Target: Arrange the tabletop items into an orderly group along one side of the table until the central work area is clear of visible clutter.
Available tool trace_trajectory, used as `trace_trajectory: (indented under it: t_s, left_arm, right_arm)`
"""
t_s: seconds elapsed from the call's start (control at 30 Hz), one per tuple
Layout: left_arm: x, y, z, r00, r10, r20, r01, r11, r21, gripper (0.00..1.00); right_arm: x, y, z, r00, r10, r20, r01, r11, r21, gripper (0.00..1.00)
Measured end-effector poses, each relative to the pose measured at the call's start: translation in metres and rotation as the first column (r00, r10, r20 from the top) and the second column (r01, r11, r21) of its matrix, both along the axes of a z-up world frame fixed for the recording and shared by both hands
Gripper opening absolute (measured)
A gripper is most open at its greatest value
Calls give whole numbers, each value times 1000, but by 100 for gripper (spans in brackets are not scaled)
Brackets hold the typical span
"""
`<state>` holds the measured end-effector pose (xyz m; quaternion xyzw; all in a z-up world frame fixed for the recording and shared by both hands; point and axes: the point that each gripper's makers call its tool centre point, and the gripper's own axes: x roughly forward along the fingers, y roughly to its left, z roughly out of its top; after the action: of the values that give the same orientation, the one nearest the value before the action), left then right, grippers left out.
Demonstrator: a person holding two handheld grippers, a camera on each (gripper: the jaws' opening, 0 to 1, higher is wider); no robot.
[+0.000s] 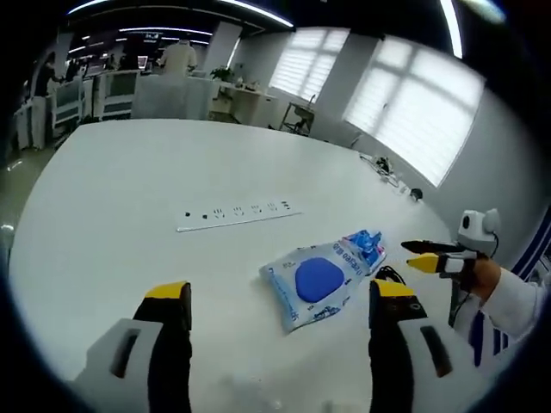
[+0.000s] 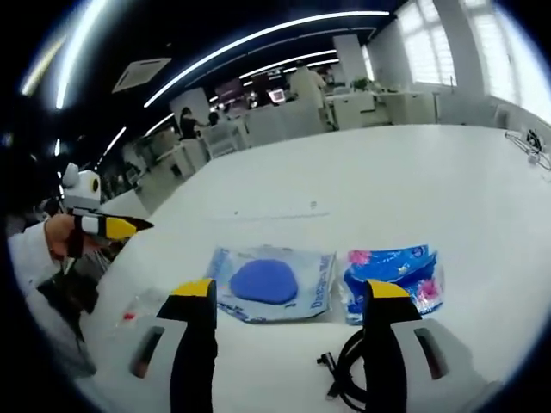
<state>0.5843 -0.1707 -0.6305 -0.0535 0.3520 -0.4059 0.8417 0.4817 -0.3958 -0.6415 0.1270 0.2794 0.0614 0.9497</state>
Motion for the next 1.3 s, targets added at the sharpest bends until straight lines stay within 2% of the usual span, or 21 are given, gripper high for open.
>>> trace_trajectory:
  t_s: [0.1, 0.27, 0.7, 1.13, 1.3]
  left_arm:
    - [-6, 8, 5, 1000, 5, 0, -5, 1000, -10, 88]
    - [-16, 22, 18, 1000, 21, 10, -21, 999, -27, 89]
    - [-44, 57, 48, 998, 43, 40, -41, 997, -59, 95]
    - [-78, 86, 63, 997, 54, 48, -50, 996, -79, 95]
    - [-93, 101, 68, 996, 68, 49, -64, 994, -87, 95]
  right_arm:
    - [-5, 6, 5, 1000, 15, 4, -15, 1000, 16, 68]
    - [-12, 18, 12, 998, 56, 7, -56, 998, 0, 70]
    - [-27, 35, 29, 993, 115, 24, -115, 993, -8, 80]
    - [-38, 66, 48, 983, 182, 31, -182, 983, 4, 83]
    - [-40, 87, 55, 975, 218, 38, -219, 976, 20, 82]
